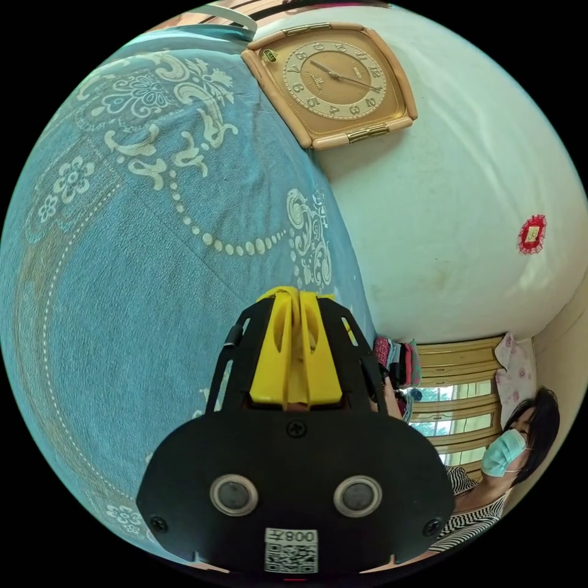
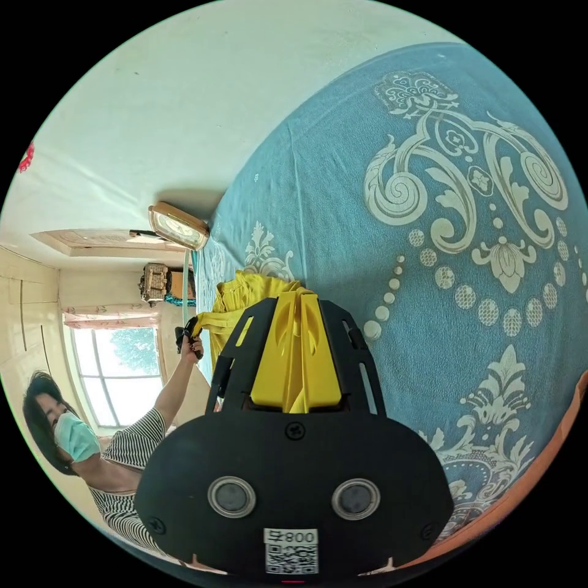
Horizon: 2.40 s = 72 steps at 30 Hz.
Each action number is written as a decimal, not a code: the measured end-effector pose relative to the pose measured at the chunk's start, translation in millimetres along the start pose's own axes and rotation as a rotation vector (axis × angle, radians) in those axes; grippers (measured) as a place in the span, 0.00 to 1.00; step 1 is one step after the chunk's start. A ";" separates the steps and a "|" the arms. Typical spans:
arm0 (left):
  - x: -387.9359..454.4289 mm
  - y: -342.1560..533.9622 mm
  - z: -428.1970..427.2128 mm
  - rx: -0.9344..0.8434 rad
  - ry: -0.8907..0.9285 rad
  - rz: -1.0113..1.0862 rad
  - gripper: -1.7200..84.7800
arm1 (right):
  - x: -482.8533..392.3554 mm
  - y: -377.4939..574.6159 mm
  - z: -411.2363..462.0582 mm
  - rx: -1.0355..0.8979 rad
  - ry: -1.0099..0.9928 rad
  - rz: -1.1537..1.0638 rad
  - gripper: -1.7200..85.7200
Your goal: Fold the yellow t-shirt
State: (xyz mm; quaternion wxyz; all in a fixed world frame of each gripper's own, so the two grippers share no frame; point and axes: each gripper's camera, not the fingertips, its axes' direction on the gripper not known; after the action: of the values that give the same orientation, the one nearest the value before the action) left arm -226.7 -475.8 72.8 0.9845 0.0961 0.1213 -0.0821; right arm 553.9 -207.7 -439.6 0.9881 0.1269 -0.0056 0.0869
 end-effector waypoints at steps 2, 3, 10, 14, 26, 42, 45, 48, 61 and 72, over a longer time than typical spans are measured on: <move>4.1 -8.8 11.3 -0.002 0.010 -0.010 0.05 | -1.7 -5.9 7.4 0.006 -0.035 0.007 0.03; 7.3 -14.3 17.1 0.001 0.011 -0.020 0.06 | -4.0 -9.7 12.8 0.004 -0.053 0.010 0.03; 47.7 -34.8 35.6 0.089 0.012 -0.011 0.07 | -28.5 -20.2 30.8 0.056 -0.130 0.056 0.03; 139.7 -26.6 92.6 -0.085 -0.088 0.296 0.10 | -100.7 -3.5 43.7 0.115 -0.049 -0.106 0.03; 343.3 27.7 308.1 -0.446 -0.662 1.040 0.12 | -397.9 79.9 316.0 -0.128 0.790 -0.990 0.10; 439.4 -12.0 360.7 -0.362 -0.692 1.077 0.03 | -496.8 64.1 373.0 -0.081 0.882 -1.010 0.02; 451.7 -33.8 371.6 -0.364 -0.700 1.057 0.03 | -511.6 43.5 371.8 -0.059 0.894 -0.994 0.02; 453.4 -55.9 388.1 -0.400 -0.712 1.007 0.03 | -517.4 16.0 377.4 -0.109 0.871 -0.946 0.02; 466.3 -55.6 334.0 -0.211 -0.537 0.901 0.03 | -525.9 53.6 378.7 -0.120 0.781 -1.039 0.05; 466.3 -53.8 366.5 -0.279 -0.827 0.917 0.02 | -502.5 19.3 376.0 -0.127 0.734 -0.936 0.02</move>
State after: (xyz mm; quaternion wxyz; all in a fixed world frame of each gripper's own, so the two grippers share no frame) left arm 291.3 -669.1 293.9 0.8884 -0.0308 -0.3132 0.3342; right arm 59.8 -369.5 -87.6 0.8644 0.0181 0.3873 -0.3201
